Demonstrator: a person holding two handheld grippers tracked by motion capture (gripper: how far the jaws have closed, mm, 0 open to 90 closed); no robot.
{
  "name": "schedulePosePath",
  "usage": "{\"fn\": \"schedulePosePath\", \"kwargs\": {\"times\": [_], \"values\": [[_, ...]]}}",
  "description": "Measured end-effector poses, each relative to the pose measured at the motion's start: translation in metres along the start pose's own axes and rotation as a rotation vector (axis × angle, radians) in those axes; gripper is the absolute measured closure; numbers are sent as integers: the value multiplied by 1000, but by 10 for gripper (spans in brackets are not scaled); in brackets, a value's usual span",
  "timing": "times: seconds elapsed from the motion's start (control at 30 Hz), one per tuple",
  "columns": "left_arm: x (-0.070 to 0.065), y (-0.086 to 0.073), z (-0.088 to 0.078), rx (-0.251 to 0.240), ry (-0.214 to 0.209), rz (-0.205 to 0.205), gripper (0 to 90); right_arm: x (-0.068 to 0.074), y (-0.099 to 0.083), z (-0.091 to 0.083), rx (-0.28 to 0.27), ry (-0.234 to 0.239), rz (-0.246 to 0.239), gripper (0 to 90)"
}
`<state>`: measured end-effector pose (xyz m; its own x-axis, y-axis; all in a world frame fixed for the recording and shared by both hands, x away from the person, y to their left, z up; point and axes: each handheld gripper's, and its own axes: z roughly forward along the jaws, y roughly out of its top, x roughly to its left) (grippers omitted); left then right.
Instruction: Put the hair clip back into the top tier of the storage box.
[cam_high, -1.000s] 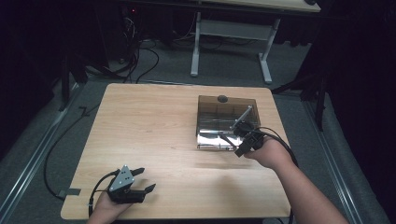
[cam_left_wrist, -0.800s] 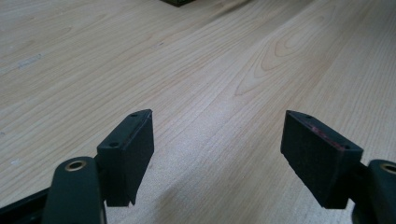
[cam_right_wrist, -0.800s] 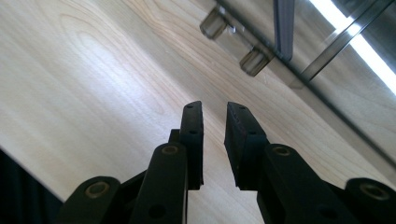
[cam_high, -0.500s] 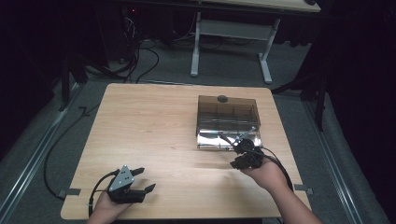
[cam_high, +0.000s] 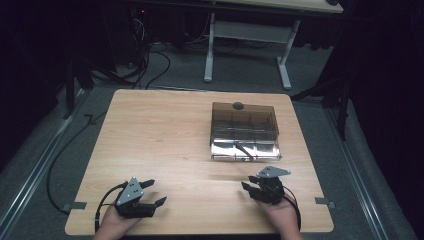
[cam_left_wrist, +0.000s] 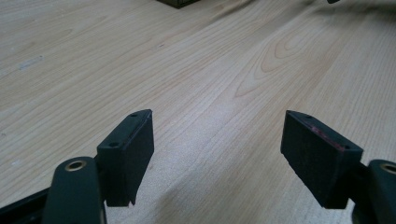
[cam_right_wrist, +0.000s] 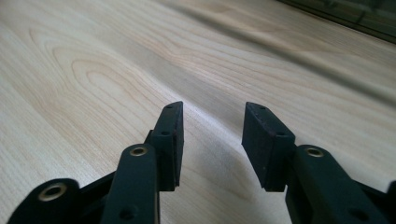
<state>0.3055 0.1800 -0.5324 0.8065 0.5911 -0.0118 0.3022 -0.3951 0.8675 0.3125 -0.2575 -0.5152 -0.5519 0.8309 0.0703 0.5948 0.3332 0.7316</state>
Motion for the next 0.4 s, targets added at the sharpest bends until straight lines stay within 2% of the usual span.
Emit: {"fn": "schedulePosePath", "kwargs": {"times": [0.13,0.17,0.2,0.23,0.33,0.4], "values": [[0,0,0,-1,8,-2,262,1,-20,-2,-101,-29,20,553],[0,0,1,2,12,-1,262,2,-21,-6,-149,-44,8,567],[0,0,1,4,14,-2,262,2,-22,-11,-195,-44,4,568],[0,0,1,4,17,-6,262,1,-23,-14,-210,-31,21,567],[1,1,2,6,24,-14,262,-3,-25,-10,-181,-13,54,552],[1,1,2,9,29,-14,262,-1,-24,-9,-179,-17,33,553]]}}
